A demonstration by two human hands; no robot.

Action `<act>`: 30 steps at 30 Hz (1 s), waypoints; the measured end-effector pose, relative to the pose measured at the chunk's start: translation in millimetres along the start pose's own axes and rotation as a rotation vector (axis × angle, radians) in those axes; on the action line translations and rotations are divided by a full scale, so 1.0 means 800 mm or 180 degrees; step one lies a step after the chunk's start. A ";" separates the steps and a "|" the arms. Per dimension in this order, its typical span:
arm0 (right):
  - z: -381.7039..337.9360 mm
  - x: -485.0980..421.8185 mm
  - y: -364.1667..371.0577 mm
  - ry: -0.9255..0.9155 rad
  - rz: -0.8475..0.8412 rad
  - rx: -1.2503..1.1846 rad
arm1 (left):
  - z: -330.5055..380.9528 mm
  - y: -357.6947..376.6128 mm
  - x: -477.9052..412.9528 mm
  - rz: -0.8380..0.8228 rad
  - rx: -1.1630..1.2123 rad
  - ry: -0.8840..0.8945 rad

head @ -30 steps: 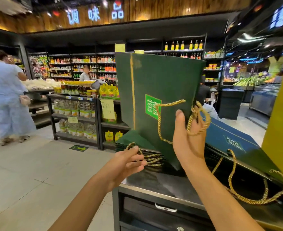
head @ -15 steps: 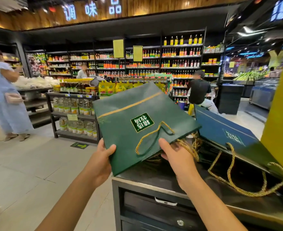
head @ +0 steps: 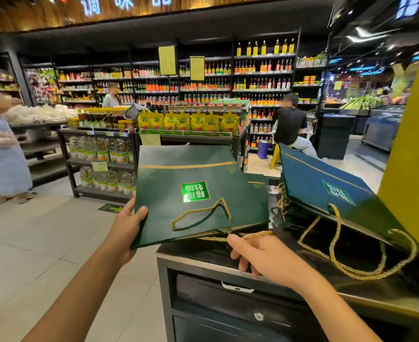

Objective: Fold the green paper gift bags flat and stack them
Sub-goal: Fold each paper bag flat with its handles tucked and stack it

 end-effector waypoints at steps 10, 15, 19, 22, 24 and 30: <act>-0.013 0.000 -0.083 -0.0545 0.1523 0.0608 | -0.007 0.015 -0.002 -0.0109 -0.0681 0.0004; 0.027 -0.039 -0.046 -0.0749 0.1298 0.1182 | 0.006 0.017 -0.005 0.0081 -0.1409 0.0362; 0.050 -0.050 -0.027 -0.0671 0.0980 0.1120 | 0.025 0.024 -0.005 0.0263 -0.2667 0.0844; 0.052 -0.050 -0.029 -0.0656 0.0971 0.1072 | 0.041 0.033 0.003 0.0593 -0.4181 0.1209; 0.052 -0.050 -0.028 -0.0668 0.0986 0.1102 | 0.057 0.055 0.017 0.0687 -0.4506 0.1666; 0.051 -0.048 -0.028 -0.0666 0.0969 0.1084 | 0.035 0.181 0.062 -0.1291 -0.4012 0.2518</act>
Point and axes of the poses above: each hand's wrist, its own x-axis away from the middle knuckle, its own y-axis out of the palm, z = x × y, the point moved 10 cm from there along -x, towards the middle knuckle, and after that the axes turned 2 degrees about y, right-handed, at the moved point
